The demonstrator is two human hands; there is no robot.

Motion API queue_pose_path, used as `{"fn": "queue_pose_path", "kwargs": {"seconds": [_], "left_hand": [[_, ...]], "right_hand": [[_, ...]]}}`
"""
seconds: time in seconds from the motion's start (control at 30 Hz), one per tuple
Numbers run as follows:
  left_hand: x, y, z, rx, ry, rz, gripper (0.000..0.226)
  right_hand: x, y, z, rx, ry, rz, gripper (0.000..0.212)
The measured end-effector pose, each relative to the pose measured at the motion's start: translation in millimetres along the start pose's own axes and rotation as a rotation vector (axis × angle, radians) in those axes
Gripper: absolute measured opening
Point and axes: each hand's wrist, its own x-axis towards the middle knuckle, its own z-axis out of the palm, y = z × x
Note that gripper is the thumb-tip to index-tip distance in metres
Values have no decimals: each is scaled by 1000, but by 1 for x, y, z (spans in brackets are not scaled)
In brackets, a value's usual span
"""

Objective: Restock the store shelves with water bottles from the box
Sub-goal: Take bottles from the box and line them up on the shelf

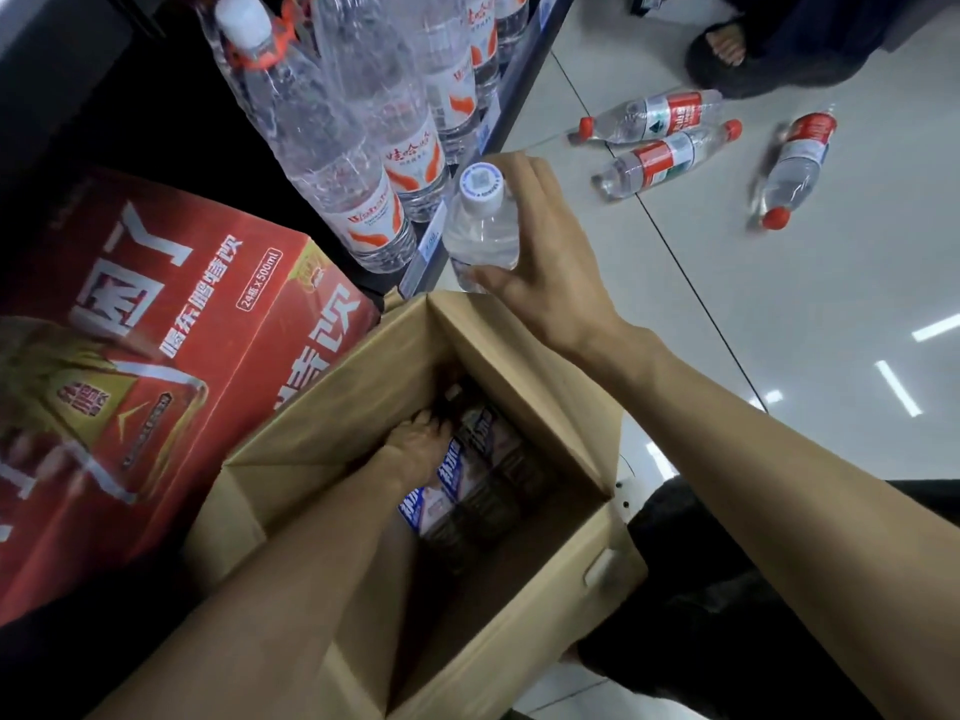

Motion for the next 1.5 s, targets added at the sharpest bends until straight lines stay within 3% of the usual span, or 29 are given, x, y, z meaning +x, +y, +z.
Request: {"fn": "queue_pose_path", "kwargs": {"seconds": [0.43, 0.67, 1.23, 1.5], "left_hand": [[-4, -2, -32, 110, -74, 17, 103], [-37, -1, -45, 161, -3, 29, 100], [-154, 0, -85, -26, 368, 22, 72], [-241, -21, -118, -142, 789, -17, 36]], "right_hand": [[-1, -10, -12, 18, 80, -26, 51], [-4, -33, -28, 2, 118, -41, 61], [-25, -109, -83, -17, 139, -156, 60], [-31, -158, -98, 9, 124, -247, 65]]}}
